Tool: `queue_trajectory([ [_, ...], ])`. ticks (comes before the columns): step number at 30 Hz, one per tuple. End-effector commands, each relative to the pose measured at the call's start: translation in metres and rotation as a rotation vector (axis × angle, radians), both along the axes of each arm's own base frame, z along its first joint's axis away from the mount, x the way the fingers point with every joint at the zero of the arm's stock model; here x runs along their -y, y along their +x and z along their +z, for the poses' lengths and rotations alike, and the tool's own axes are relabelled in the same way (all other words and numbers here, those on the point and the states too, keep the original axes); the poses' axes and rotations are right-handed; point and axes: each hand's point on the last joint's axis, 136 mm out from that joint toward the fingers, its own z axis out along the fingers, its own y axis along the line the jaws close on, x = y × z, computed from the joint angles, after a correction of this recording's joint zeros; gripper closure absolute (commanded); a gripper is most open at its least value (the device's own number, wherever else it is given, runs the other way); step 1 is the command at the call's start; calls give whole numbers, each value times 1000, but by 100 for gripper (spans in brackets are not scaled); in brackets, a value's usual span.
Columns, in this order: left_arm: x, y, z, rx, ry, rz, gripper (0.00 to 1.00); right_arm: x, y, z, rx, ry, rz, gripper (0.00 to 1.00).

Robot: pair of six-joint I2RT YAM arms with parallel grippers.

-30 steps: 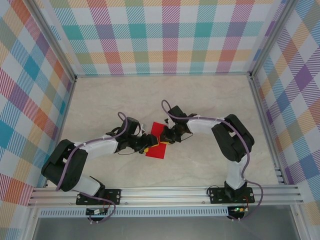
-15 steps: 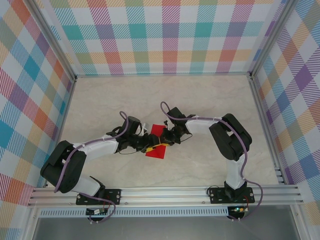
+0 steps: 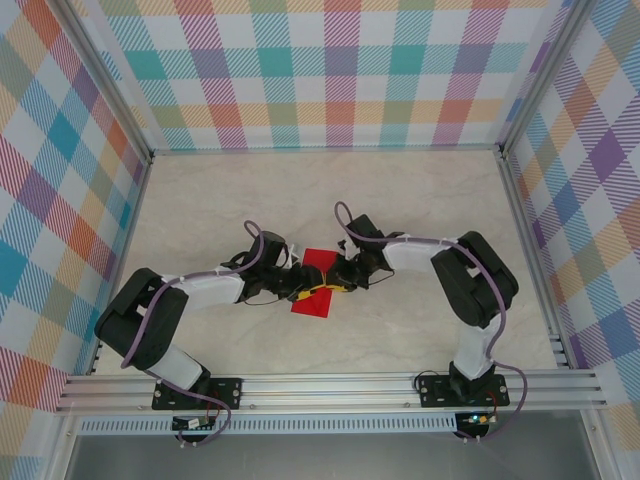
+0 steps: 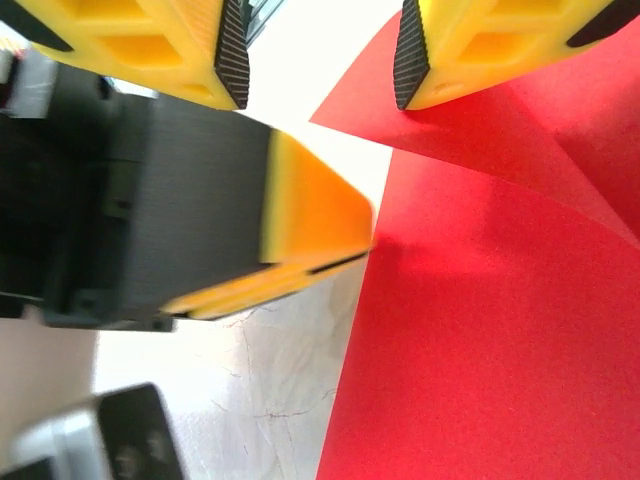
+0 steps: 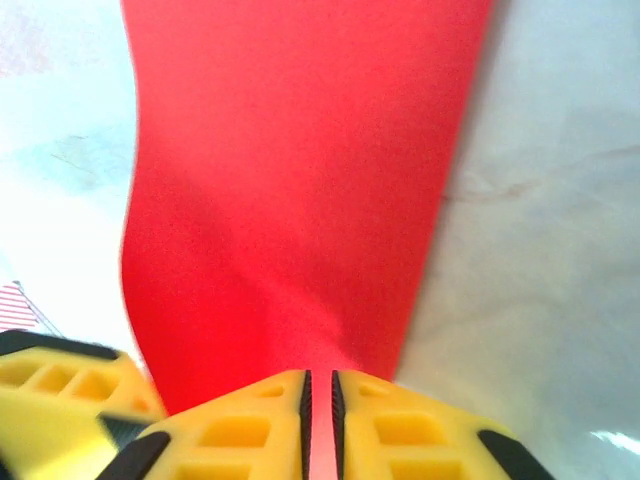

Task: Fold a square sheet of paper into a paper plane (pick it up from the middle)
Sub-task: Fold the triangle a second time at the center of the table.

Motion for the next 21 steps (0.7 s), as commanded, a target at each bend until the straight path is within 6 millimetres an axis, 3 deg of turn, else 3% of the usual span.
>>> queue_trajectory([
  [1, 10, 7, 7, 32, -16, -4, 58, 7, 1, 25, 42, 46, -15, 79],
  [4, 8, 8, 2, 26, -2, 5, 65, 13, -5, 26, 60, 43, -7, 72],
  [9, 5, 8, -4, 14, 23, 17, 73, 3, -13, 32, 56, 144, 26, 67],
  [21, 4, 7, -7, 9, 33, 16, 76, -10, -18, 22, 19, 213, 80, 70],
])
